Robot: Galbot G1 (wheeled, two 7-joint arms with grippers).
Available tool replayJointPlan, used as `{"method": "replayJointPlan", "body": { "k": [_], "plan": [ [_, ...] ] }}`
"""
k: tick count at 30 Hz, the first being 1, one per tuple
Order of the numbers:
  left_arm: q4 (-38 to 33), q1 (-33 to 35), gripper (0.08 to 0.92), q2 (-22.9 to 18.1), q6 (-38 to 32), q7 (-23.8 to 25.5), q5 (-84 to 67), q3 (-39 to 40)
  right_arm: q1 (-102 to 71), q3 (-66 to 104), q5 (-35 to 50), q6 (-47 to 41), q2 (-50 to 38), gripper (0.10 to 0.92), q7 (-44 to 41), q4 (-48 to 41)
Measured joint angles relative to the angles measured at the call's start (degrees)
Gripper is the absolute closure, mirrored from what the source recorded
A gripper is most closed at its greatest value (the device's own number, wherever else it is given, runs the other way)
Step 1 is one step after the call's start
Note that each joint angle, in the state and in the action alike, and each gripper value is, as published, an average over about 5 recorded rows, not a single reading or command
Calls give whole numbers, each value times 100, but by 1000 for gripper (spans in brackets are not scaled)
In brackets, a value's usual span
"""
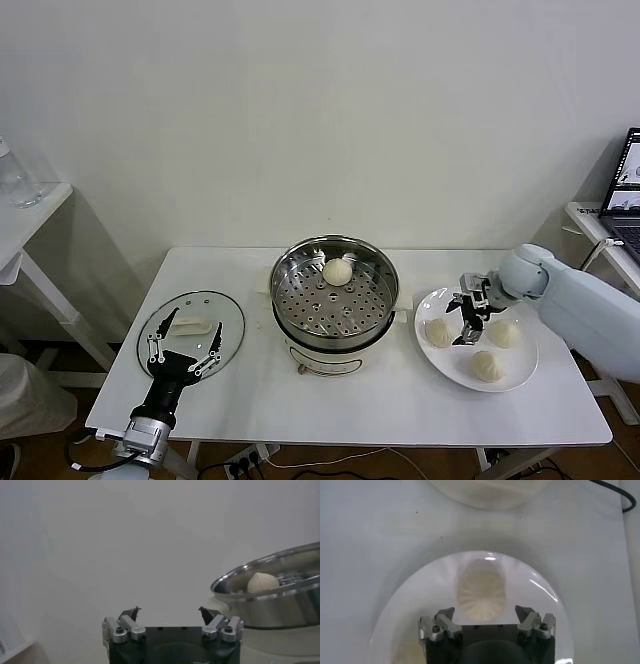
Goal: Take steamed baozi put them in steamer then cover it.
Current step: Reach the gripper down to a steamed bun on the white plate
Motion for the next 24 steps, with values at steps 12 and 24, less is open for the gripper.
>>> {"method": "replayJointPlan", "body": {
  "k": [12, 24],
  "plan": [
    [12, -12, 177, -5, 0, -8, 2, -20, -139, 86, -114, -17, 221, 209, 17, -156],
    [47, -21, 177, -25, -5, -12, 4, -1, -166, 132, -143, -46, 232, 363, -17, -177]
  ]
}}
